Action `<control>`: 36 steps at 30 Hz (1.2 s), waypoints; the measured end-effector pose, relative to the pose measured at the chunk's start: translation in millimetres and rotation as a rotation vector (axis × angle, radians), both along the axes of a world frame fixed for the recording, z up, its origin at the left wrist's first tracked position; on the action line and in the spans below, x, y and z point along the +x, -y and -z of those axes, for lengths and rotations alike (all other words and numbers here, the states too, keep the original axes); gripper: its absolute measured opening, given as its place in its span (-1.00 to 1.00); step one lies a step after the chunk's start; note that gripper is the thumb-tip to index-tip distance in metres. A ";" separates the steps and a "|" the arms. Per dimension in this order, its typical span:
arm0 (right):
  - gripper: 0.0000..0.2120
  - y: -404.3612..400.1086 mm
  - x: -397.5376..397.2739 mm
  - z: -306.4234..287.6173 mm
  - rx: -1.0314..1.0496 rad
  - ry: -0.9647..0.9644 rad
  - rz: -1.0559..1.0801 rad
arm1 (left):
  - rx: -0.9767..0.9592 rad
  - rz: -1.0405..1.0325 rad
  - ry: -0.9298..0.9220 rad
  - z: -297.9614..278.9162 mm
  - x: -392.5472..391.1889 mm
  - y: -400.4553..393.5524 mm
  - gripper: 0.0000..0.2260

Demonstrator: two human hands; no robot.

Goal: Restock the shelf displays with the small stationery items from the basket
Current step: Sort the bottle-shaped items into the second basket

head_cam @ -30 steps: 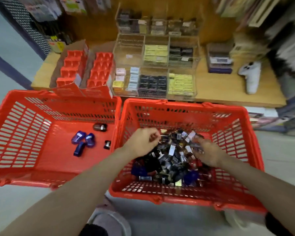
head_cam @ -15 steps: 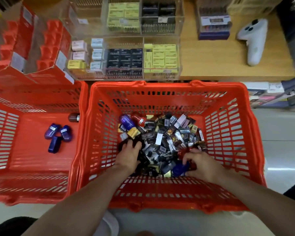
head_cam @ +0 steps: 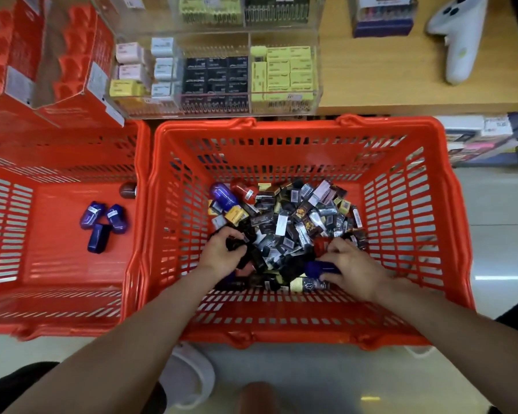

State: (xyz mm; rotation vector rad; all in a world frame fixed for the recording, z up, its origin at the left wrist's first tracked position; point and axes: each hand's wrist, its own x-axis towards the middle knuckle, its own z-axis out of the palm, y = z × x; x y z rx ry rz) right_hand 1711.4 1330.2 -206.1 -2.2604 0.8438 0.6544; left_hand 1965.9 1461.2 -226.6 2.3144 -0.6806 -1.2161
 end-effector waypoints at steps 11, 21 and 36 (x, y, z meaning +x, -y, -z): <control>-0.73 -6.2 42.7 -40.4 0.595 0.525 1.108 | -0.214 -0.488 -0.792 -54.4 -61.9 43.5 -0.81; -0.51 19.5 0.9 -19.8 -0.114 0.050 0.153 | -0.049 -0.426 -0.516 -41.5 -46.7 45.1 -0.81; -0.67 34.6 -15.9 -15.8 -0.092 0.297 0.770 | 0.165 0.851 0.460 -12.4 -91.7 50.7 -0.62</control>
